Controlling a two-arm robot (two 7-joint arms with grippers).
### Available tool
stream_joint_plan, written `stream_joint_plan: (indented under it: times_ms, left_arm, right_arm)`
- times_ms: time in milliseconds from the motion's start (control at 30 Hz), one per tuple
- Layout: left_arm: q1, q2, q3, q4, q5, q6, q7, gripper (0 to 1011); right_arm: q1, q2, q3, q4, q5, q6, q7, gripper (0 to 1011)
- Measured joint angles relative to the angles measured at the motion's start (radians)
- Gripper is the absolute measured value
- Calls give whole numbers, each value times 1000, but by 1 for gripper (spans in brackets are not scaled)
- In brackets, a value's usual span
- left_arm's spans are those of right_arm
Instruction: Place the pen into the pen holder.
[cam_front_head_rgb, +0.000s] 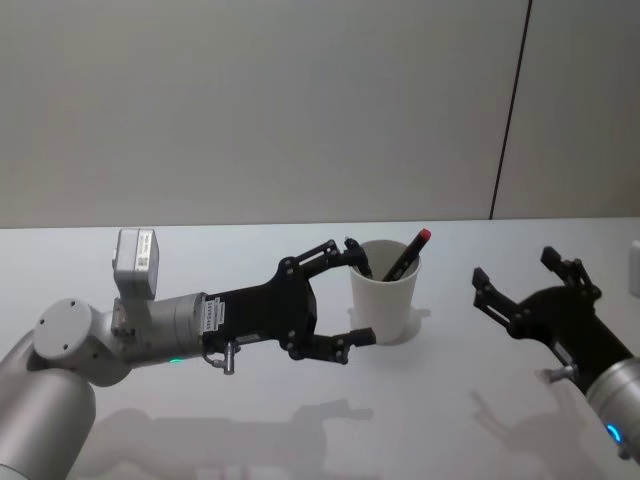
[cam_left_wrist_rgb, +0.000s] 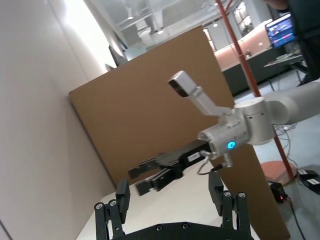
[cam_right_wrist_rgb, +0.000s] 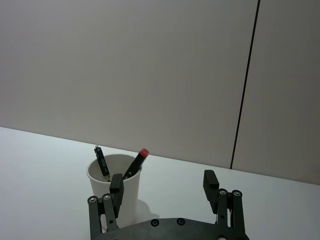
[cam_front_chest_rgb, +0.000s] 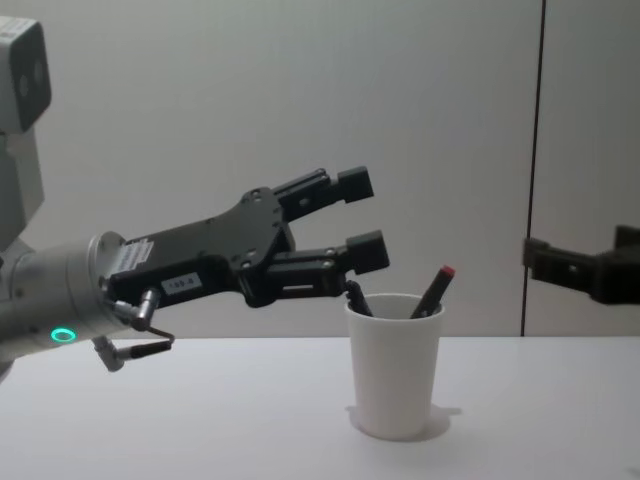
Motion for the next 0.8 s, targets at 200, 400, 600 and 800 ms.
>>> stream_joint_plan:
  times_ms: [200,400,600,800]
  left_arm:
    - [25,9,8,-45,22,28,81,1000]
    - [47,16,14,-84,41,53,151,1000]
    - [74,26,22,-134,63,84,239,999]
    - [95,34,29,-172,82,108,309,1000]
  right_arm:
    - [-34,27,13,-22,25,-6,-4,1001]
    - [-41,32,15,-26,30,-7,-5,1001]
    - [-42,32,16,-26,31,-7,-5,1001]
    - [-42,32,16,-26,31,-7,-4,1001]
